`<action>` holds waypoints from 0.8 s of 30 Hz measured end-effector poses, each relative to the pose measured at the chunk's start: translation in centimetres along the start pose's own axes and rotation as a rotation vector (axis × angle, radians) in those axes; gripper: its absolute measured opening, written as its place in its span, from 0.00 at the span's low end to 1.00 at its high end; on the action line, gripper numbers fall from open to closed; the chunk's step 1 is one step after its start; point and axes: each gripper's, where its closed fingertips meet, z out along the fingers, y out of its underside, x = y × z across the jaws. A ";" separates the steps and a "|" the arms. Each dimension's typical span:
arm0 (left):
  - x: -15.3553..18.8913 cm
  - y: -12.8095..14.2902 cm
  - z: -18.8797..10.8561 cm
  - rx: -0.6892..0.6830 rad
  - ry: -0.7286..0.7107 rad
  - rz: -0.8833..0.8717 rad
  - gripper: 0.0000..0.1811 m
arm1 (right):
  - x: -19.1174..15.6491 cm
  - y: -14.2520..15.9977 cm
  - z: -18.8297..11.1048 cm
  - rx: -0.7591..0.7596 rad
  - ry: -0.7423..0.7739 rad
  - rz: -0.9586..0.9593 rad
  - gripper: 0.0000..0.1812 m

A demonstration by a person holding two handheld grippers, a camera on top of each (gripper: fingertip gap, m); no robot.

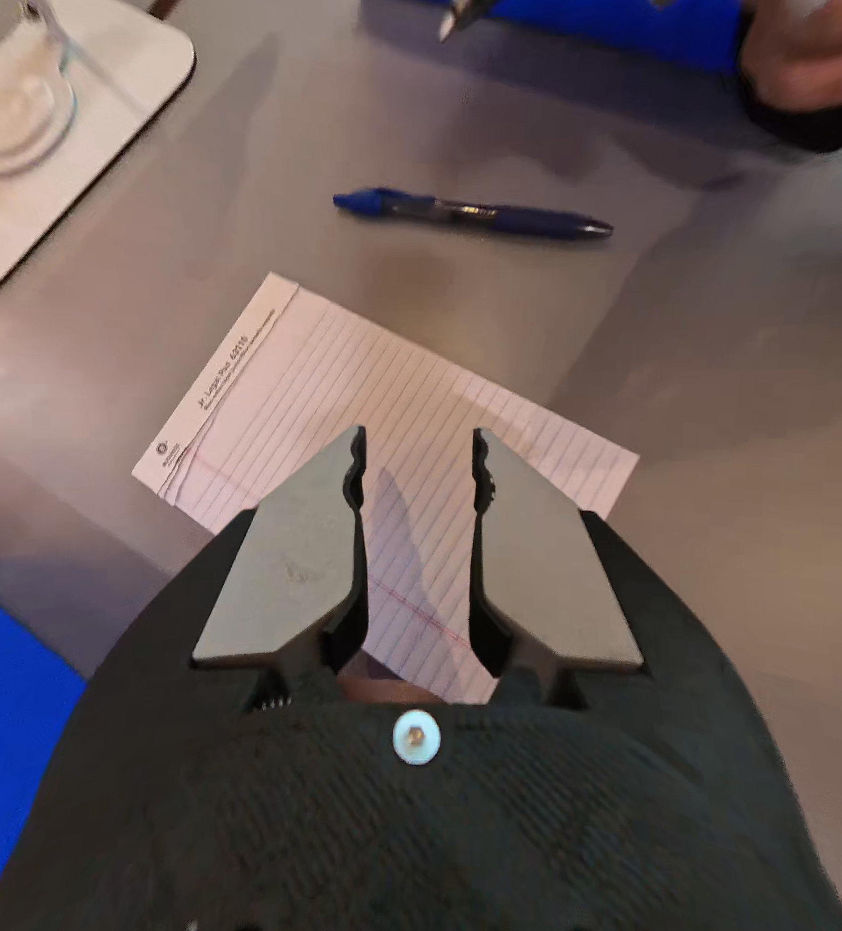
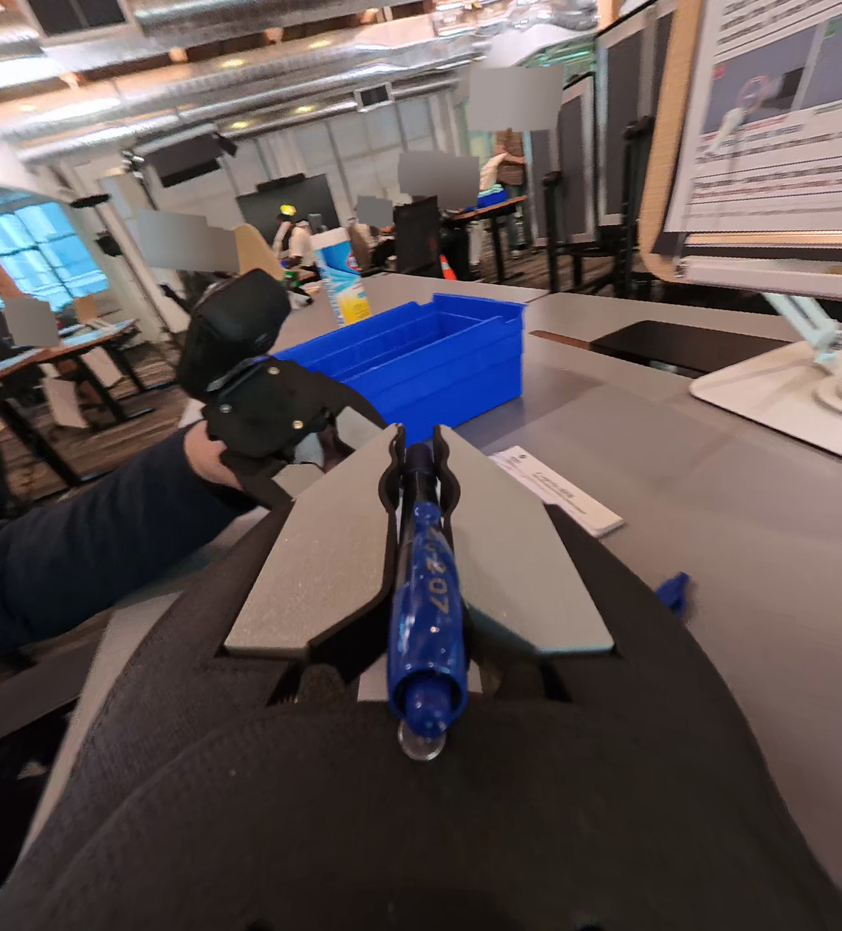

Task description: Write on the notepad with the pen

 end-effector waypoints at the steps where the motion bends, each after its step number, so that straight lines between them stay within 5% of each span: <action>1: 0.1 0.4 0.1 -0.020 0.012 -0.014 0.21 | 0.6 0.1 0.0 -0.007 0.041 -0.008 0.04; 6: 1.5 2.4 0.4 -0.119 0.111 -0.055 0.00 | 1.5 0.5 0.1 -0.015 0.082 0.026 0.04; 18: 5.8 1.0 0.8 -0.070 0.293 -0.053 0.00 | 1.5 1.1 0.3 -0.053 0.081 0.017 0.04; 24: 4.7 -0.6 0.2 0.012 0.229 -0.033 0.00 | 1.6 1.4 0.4 -0.064 0.092 0.017 0.04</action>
